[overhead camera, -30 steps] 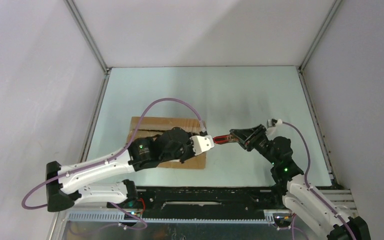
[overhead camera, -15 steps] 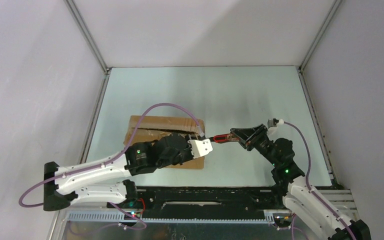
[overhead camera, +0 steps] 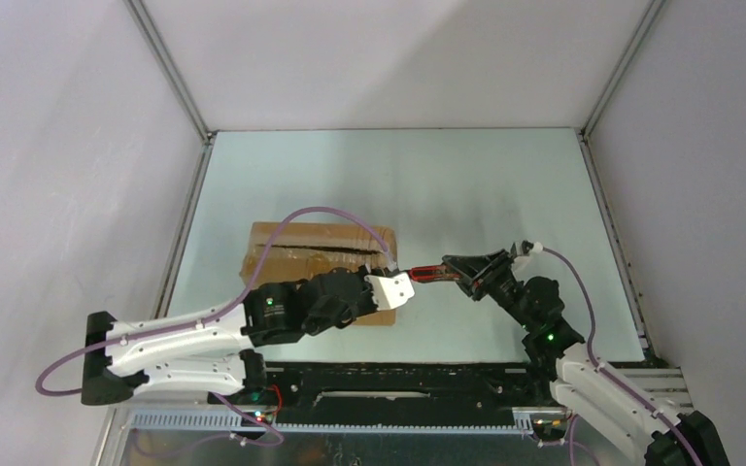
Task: Unpack the express box
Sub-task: Cut the express box at the center of the board.
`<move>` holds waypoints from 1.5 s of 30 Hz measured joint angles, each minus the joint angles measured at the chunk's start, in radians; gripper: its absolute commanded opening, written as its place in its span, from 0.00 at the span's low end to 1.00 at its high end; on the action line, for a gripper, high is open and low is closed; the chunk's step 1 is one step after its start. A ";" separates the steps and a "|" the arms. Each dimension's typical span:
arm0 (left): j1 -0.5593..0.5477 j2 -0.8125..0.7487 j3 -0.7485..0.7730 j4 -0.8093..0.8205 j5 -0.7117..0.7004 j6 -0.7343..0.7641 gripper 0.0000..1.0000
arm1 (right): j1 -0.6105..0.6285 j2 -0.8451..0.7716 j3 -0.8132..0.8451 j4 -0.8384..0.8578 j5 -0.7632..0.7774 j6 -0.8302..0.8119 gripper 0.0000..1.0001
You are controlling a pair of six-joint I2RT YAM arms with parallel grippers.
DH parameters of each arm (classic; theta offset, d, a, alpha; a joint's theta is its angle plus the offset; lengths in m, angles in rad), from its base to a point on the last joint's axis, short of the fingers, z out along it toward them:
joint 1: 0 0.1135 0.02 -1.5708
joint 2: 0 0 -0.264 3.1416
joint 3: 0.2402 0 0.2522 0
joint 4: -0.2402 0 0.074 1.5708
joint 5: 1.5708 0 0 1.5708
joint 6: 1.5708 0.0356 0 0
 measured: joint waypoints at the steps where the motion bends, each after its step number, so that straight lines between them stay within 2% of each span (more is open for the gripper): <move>1: -0.003 0.000 0.000 0.004 -0.006 0.001 0.00 | 0.002 -0.006 -0.006 0.001 0.009 0.008 0.00; 16: -0.030 -0.017 -0.017 0.081 -0.036 0.007 0.01 | 0.088 0.136 -0.057 0.190 0.093 0.130 0.00; 17: -0.031 -0.016 -0.016 0.082 -0.048 0.003 0.13 | 0.092 0.136 -0.062 0.194 0.100 0.133 0.00; 19: -0.029 -0.012 -0.015 0.076 -0.077 -0.013 0.49 | 0.095 0.130 -0.070 0.194 0.108 0.140 0.00; 20: -0.021 -0.011 -0.011 0.063 -0.087 -0.026 0.59 | 0.094 0.123 -0.073 0.193 0.111 0.140 0.00; 22: 0.008 -0.010 0.017 0.019 -0.084 -0.071 0.73 | 0.086 0.108 -0.077 0.185 0.107 0.137 0.00; 23: 0.028 -0.010 0.037 -0.003 -0.073 -0.091 0.76 | 0.078 0.100 -0.077 0.180 0.103 0.132 0.00; 25: 0.114 -0.010 0.105 -0.067 -0.011 -0.176 0.82 | 0.059 0.081 -0.076 0.162 0.096 0.114 0.00; 28: 0.269 -0.011 0.210 -0.140 0.095 -0.316 0.97 | 0.040 0.057 -0.069 0.118 0.079 0.073 0.00; 32: 0.412 -0.003 0.298 -0.236 0.282 -0.491 1.00 | 0.021 0.043 -0.027 0.051 0.042 0.010 0.00; 37: 0.444 0.058 0.385 -0.354 0.390 -0.641 1.00 | -0.013 0.041 0.066 -0.013 -0.011 -0.091 0.00; 45: 0.493 0.175 0.486 -0.518 0.476 -0.688 1.00 | -0.013 -0.008 0.130 -0.087 -0.078 -0.198 0.00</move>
